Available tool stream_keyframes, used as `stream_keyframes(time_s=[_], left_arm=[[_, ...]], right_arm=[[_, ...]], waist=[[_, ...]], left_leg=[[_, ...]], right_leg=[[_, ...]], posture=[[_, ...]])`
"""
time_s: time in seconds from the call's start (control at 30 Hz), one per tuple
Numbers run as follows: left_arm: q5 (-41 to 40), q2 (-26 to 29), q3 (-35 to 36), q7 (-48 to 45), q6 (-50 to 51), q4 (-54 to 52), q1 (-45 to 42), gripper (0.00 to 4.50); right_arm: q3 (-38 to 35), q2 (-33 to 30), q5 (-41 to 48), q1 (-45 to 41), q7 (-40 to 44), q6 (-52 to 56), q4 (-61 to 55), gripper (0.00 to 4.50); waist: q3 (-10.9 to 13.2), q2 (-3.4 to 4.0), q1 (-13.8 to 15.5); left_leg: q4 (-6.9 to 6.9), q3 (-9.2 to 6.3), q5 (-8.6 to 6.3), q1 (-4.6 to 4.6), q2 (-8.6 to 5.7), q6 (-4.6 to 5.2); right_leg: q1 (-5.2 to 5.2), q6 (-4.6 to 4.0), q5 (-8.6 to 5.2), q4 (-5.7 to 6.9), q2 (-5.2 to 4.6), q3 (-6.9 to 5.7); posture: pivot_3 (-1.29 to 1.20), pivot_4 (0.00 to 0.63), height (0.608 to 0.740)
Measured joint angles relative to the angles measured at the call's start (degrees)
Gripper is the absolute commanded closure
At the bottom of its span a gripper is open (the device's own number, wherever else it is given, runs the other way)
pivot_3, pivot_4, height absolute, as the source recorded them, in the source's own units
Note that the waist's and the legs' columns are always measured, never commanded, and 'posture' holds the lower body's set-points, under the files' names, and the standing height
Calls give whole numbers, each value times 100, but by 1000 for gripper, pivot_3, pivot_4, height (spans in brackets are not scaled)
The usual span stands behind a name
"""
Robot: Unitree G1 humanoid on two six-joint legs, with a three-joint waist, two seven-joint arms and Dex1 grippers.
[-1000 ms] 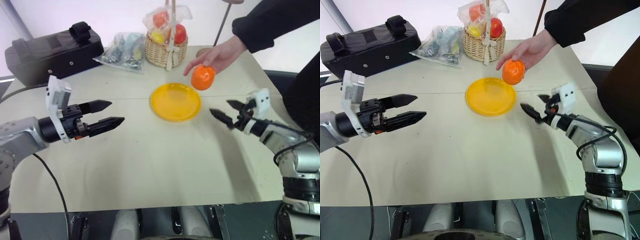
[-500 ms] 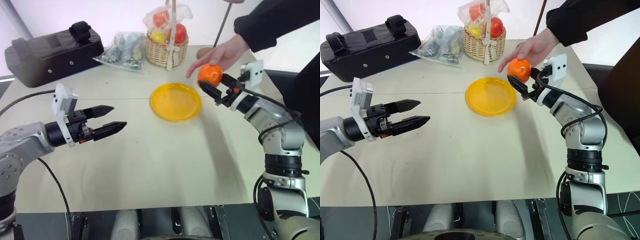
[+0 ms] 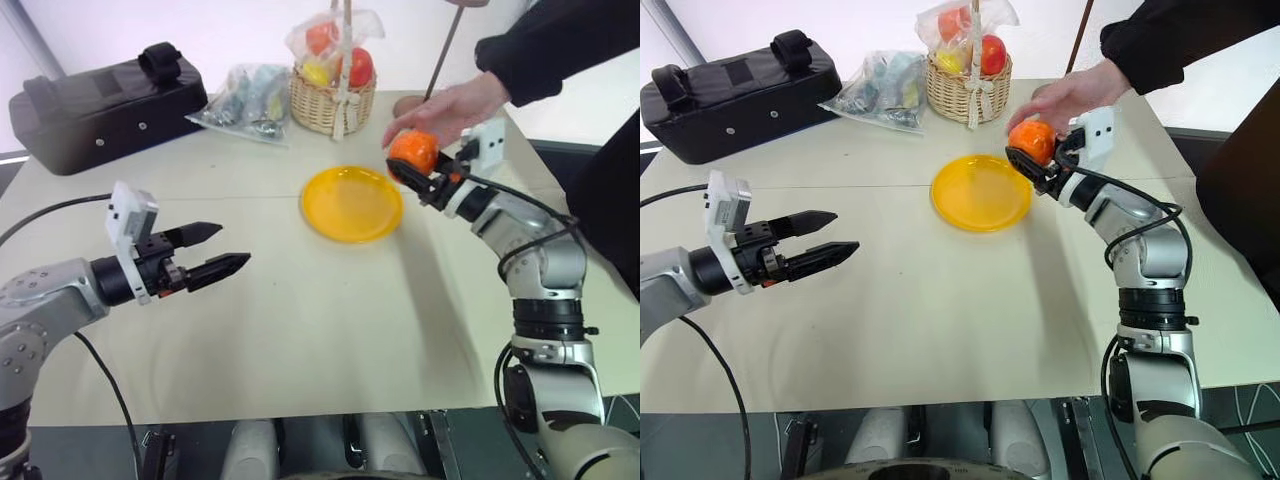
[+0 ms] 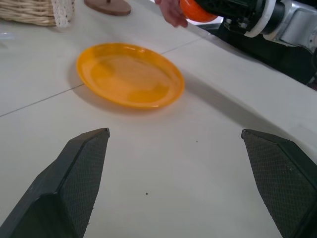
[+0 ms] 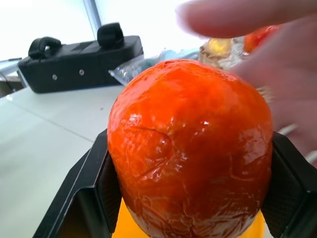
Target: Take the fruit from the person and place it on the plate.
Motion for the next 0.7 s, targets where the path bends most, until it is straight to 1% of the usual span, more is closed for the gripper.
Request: stream_keyframes(time_s=[0.1,0.17,0.27,0.47,0.7], left_arm=[[169,-28,-24,27,-68,39,8,0],[301,-53,-66,41,-102,47,16,0],[560,-54,-113,50,-200,64,32,0],[789,-186,-181,94,-245,73,50,0],[830,-268,-171,124,-246,13,130,0]], right_arm=[[384,328,-320,1,11,-263,327,1620],[747,639,-639,-53,-10,-568,877,1620],[976,878,-1097,-319,-81,-1276,1801,1620],[985,1124,-1568,-852,-195,-2322,3054,1620],[933,1169,-1728,-1106,-145,-2649,3908,1620]], waist=[[0,1,-9],[1,2,-1],[2,3,23],[2,3,8],[2,4,-2]], left_leg=[[-2,0,0,2,1,0],[0,2,0,0,0,0],[2,4,0,-2,-2,-1],[1,3,0,-3,0,-1],[1,3,1,-2,0,-1]], right_leg=[[-1,0,0,1,2,0],[-1,0,0,1,0,0],[-1,0,0,1,-4,-1],[-1,1,1,2,-3,-1],[-1,1,2,3,-4,-1]], posture=[[0,150,740],[0,150,740],[0,150,740],[0,150,740],[0,150,740]])
